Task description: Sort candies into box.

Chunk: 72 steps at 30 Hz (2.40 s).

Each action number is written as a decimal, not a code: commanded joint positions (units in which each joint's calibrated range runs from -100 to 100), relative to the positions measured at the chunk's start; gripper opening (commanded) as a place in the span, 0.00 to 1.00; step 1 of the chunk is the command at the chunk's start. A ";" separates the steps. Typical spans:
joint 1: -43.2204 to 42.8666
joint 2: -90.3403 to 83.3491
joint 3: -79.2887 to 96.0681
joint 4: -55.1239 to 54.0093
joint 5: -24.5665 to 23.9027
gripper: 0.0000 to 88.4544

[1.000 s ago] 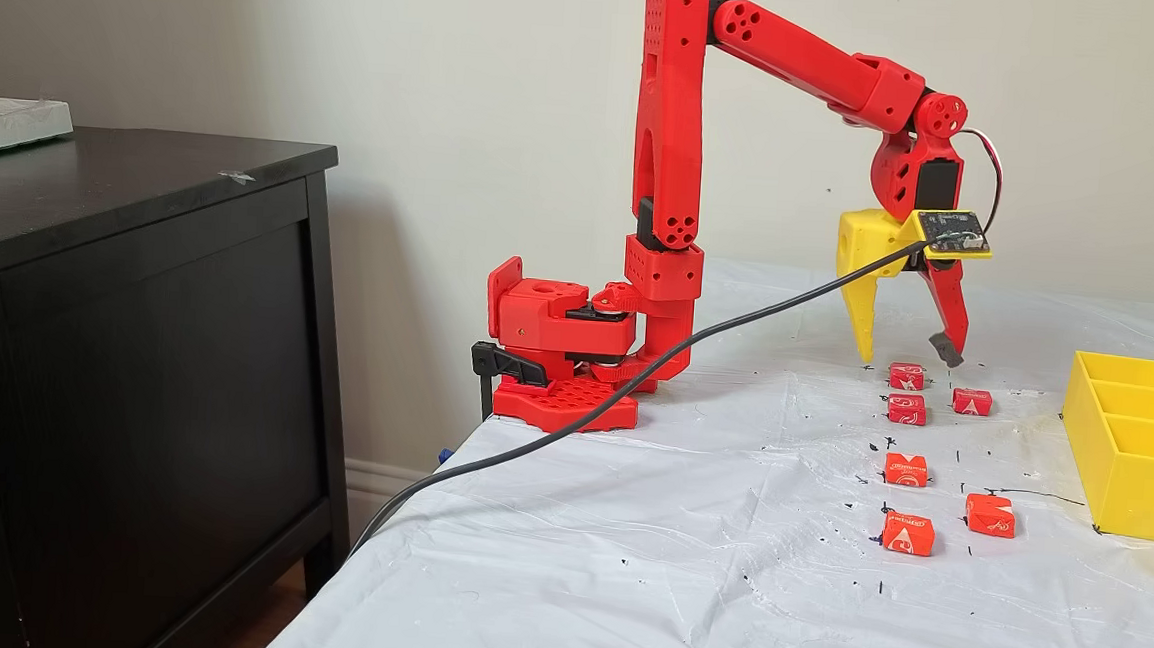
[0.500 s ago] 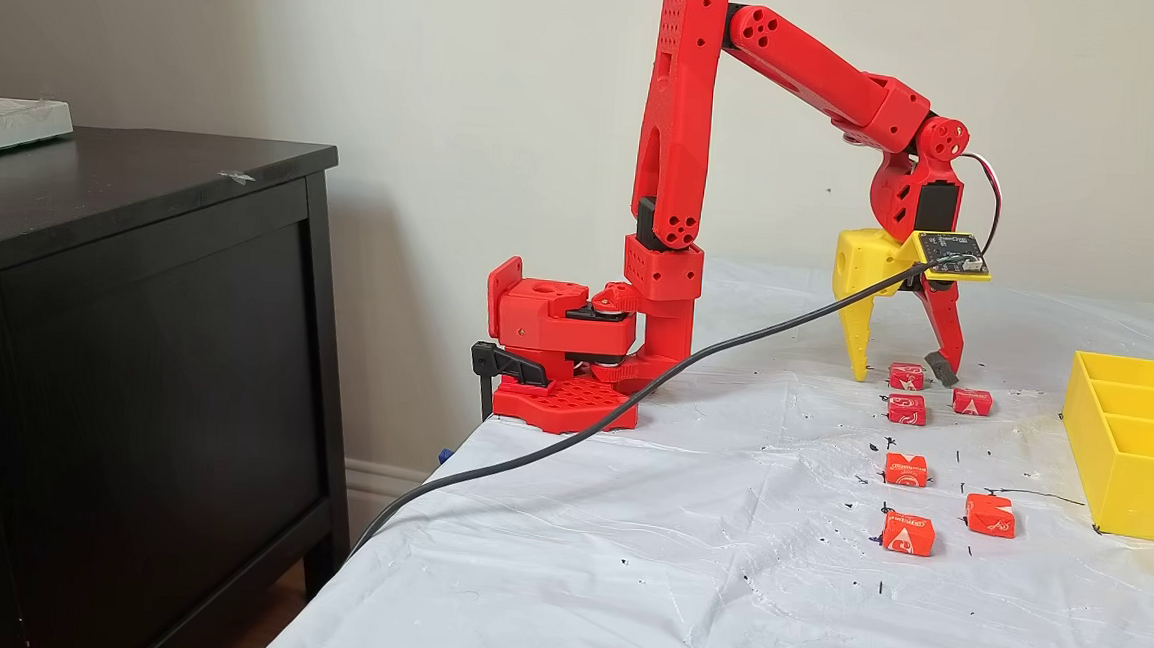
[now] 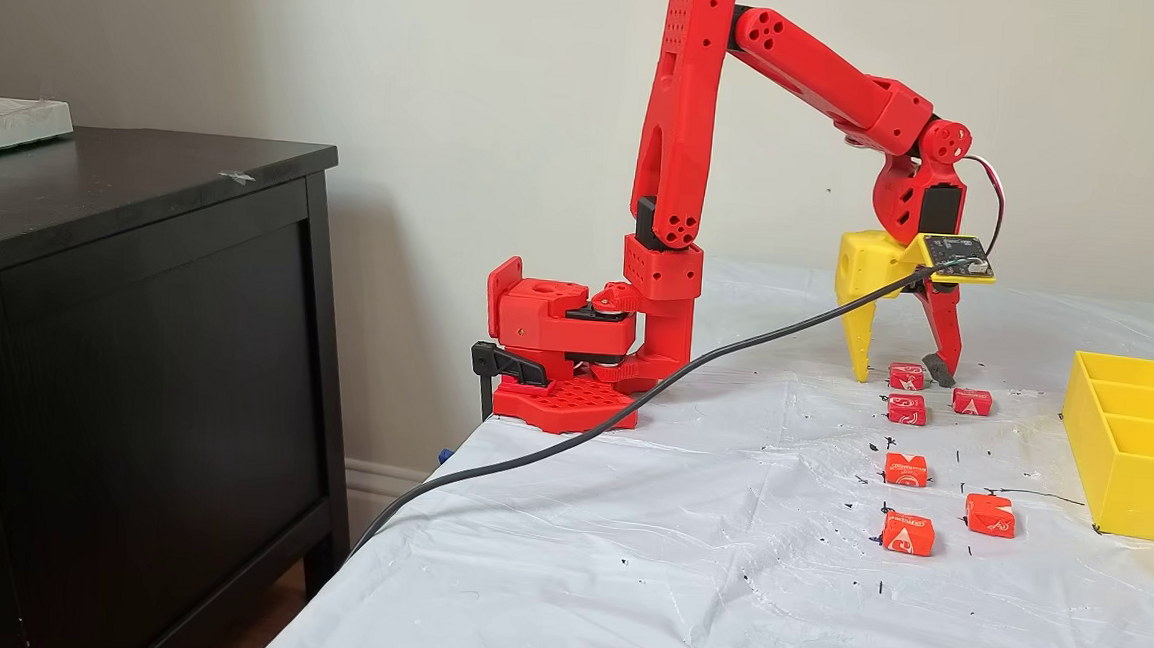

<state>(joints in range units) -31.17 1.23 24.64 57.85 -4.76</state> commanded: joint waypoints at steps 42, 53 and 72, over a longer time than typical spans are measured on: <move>17.58 -7.08 -29.24 -2.47 2.93 0.00; 17.04 -2.16 -29.69 -10.33 2.00 0.00; 16.13 0.38 -29.51 -11.39 3.17 0.31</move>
<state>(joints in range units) -13.61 3.78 1.36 45.84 -2.42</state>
